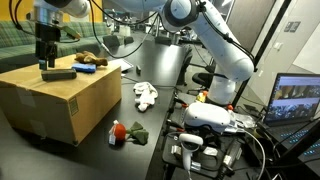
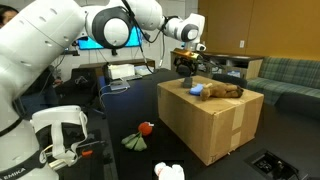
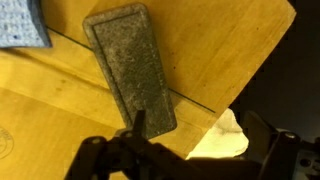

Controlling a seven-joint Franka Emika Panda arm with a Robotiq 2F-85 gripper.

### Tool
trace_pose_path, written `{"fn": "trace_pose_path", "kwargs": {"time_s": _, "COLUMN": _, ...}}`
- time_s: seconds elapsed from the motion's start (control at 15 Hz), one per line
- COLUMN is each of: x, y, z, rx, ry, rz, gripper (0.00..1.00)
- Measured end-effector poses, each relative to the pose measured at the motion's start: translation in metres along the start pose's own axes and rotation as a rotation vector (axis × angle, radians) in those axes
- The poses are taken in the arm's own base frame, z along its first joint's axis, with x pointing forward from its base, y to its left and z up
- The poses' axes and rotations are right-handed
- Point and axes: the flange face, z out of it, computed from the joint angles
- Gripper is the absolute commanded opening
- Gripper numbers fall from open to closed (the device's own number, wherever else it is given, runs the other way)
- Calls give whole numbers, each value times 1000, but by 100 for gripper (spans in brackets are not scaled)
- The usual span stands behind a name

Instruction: Put the objects on the surface on the box and the objects on the box on the counter top

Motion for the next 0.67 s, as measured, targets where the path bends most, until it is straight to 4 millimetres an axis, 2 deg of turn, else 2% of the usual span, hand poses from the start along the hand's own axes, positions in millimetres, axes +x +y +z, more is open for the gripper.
{"fn": "trace_pose_path", "kwargs": {"time_s": 0.27, "x": -1, "y": 4, "z": 21, "rx": -29, "ry": 23, "rz": -45, "gripper": 100}}
{"fn": "trace_pose_path", "kwargs": {"time_s": 0.67, "x": -7, "y": 17, "z": 32, "rx": -110, "ry": 54, "rz": -105, "gripper": 100}}
